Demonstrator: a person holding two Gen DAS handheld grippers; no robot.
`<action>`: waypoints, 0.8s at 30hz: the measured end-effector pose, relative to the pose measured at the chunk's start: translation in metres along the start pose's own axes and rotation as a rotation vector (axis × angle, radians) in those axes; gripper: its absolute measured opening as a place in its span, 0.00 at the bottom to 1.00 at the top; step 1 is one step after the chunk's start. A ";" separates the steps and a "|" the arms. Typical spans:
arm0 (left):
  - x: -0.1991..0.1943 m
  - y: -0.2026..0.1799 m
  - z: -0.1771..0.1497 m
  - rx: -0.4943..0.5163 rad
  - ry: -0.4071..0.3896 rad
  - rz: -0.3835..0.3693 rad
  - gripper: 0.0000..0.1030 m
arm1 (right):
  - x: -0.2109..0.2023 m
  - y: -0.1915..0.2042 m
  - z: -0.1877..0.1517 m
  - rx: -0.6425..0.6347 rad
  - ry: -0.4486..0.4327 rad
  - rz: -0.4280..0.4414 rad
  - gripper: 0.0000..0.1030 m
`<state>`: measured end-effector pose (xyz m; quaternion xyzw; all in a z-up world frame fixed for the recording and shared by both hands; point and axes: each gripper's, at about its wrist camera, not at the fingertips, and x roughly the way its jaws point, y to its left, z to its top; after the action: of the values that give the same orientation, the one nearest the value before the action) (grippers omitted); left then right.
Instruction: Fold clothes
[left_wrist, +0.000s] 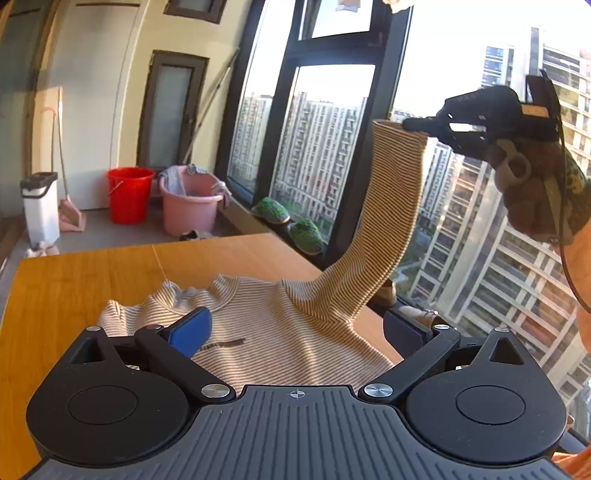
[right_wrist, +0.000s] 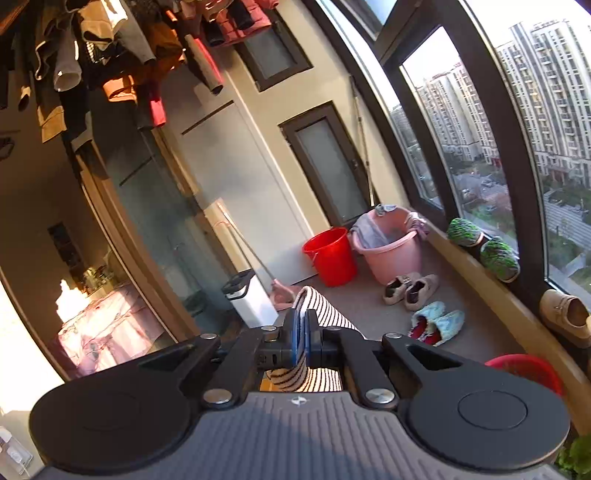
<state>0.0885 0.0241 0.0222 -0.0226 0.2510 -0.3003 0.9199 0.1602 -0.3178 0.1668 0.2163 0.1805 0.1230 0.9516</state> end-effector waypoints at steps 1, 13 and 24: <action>0.000 0.000 -0.007 0.001 0.017 0.002 1.00 | 0.008 0.011 -0.002 -0.014 0.014 0.025 0.03; -0.015 0.007 -0.063 0.014 0.154 0.017 1.00 | 0.111 0.127 -0.066 -0.177 0.195 0.130 0.05; -0.046 -0.012 -0.081 0.225 0.191 0.068 1.00 | 0.078 0.105 -0.100 -0.179 0.218 0.240 0.53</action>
<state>0.0116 0.0490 -0.0257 0.1177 0.3028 -0.2961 0.8982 0.1749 -0.1647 0.1079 0.1359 0.2439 0.2738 0.9204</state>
